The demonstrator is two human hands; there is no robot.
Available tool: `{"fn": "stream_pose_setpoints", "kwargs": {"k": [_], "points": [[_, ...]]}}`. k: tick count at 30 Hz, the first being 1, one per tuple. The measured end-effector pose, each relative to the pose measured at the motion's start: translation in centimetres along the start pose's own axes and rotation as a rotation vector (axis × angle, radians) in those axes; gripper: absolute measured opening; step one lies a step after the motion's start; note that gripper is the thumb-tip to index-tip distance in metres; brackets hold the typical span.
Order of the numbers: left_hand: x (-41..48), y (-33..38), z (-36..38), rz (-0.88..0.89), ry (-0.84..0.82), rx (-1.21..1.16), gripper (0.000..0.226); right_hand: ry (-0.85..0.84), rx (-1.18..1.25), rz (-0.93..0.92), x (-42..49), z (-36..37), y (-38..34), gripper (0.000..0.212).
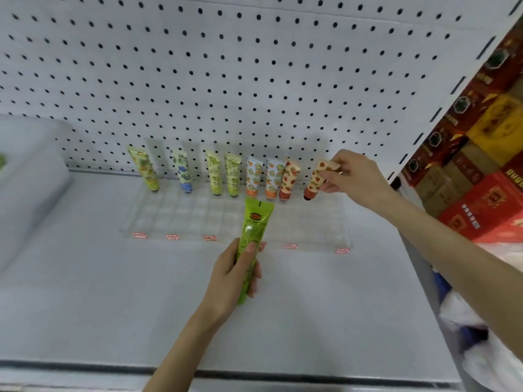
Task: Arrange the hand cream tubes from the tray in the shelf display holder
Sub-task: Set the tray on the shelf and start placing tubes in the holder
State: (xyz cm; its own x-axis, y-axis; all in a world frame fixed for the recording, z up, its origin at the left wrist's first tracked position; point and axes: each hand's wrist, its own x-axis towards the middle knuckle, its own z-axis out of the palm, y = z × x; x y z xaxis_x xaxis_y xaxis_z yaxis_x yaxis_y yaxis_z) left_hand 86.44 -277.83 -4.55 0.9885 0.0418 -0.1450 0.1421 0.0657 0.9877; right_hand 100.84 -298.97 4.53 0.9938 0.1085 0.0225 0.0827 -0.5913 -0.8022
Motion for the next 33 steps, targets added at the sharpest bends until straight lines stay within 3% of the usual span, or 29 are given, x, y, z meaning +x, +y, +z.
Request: {"fn": "stream_pose_setpoints", "kwargs": {"k": [4,11,33], "points": [[0.0,-0.3,-0.1,0.024,0.014,0.035,0.024,0.044,-0.065,-0.054,1.9,0.7,0.4,0.016],[-0.2,-0.8,0.0,0.109,0.090,0.117,0.026,-0.059,-0.069,-0.032,2.9,1.8,1.3,0.015],[0.2,-1.0,-0.3,0.101,0.081,0.095,0.024,-0.101,-0.198,-0.047,2.6,2.3,2.1,0.014]]}}
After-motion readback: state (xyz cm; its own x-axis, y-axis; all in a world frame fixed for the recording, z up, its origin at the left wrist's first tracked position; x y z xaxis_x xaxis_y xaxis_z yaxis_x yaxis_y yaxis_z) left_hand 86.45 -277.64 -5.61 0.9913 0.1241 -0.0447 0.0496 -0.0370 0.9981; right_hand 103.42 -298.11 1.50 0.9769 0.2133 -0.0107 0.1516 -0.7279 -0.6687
